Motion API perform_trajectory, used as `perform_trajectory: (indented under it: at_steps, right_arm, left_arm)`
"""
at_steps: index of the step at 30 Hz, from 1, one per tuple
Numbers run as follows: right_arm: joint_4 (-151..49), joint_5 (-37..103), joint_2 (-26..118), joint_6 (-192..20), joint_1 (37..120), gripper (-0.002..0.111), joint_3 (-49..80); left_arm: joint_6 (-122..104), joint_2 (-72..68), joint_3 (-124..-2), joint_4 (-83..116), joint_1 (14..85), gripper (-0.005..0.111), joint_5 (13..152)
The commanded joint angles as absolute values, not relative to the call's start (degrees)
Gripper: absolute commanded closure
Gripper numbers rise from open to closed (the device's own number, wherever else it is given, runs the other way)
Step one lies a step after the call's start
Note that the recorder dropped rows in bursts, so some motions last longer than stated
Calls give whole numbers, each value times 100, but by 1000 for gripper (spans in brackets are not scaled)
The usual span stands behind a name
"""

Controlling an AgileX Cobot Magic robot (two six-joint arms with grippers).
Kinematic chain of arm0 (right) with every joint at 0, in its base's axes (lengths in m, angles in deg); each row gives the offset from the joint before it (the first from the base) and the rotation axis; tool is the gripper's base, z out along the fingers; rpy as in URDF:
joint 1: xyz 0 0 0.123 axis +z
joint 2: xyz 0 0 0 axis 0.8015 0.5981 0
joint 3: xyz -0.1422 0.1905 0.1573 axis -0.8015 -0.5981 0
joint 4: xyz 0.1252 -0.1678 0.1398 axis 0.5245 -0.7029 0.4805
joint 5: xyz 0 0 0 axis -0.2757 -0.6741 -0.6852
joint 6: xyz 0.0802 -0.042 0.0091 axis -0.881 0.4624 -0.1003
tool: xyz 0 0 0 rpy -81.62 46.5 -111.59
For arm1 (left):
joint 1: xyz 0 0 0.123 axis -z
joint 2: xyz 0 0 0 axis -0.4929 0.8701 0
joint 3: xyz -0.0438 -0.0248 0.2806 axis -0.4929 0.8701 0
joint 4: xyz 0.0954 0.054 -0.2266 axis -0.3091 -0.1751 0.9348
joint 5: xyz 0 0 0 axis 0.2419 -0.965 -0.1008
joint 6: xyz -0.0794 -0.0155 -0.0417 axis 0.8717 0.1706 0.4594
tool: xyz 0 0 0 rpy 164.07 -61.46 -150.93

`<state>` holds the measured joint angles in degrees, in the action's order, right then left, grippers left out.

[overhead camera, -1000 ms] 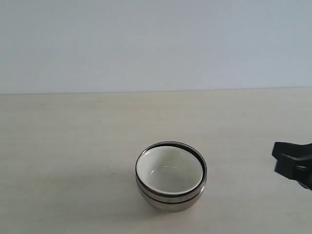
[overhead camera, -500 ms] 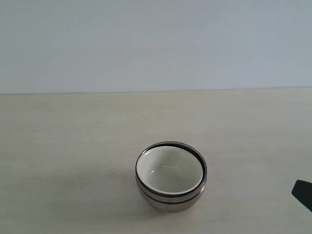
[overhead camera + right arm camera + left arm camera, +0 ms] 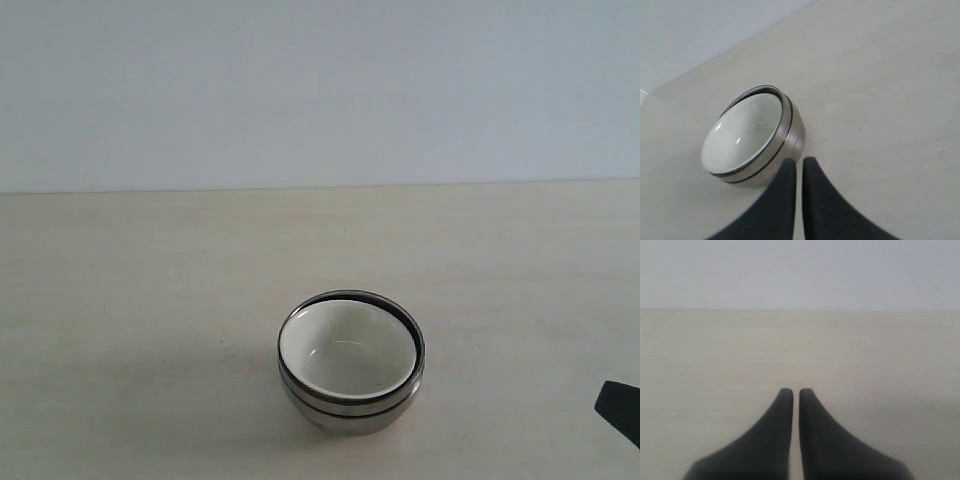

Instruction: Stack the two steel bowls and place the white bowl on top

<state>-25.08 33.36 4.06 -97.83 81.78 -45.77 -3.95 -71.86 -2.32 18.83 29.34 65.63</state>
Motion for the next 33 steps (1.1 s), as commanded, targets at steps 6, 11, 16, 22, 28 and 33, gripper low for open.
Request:
perform_trajectory:
  at_steps: [6,11,16,22,28,33]
  right_arm:
    - [-2519,3512,356,-9752,8181,108,-4606]
    - [-2519,3711,345,-9738,8245,108,-4606]
    - [-2519,3610,22,-8801,8245,108,-4606]
    - [-2519,3524,-748,-8210,7874,108,-4635]
    - [-2519,3714,-1475,-7964,7496,108,-4943]
    - [-2519,3611,-2012,-7498,7496,108,-4943]
  left_arm:
    - [-386,-7205,-213,1882,2915,103,6555]
    - [-386,-7205,-213,1882,2915,103,6555]
    - [-386,-7205,-213,1882,2915,103,6555]
    - [-386,-7205,-213,1882,2915,103,6555]
    - [-386,-7205,-213,1882,2915,103,6555]
    - [-386,-7205,-213,1882,2915,103,6555]
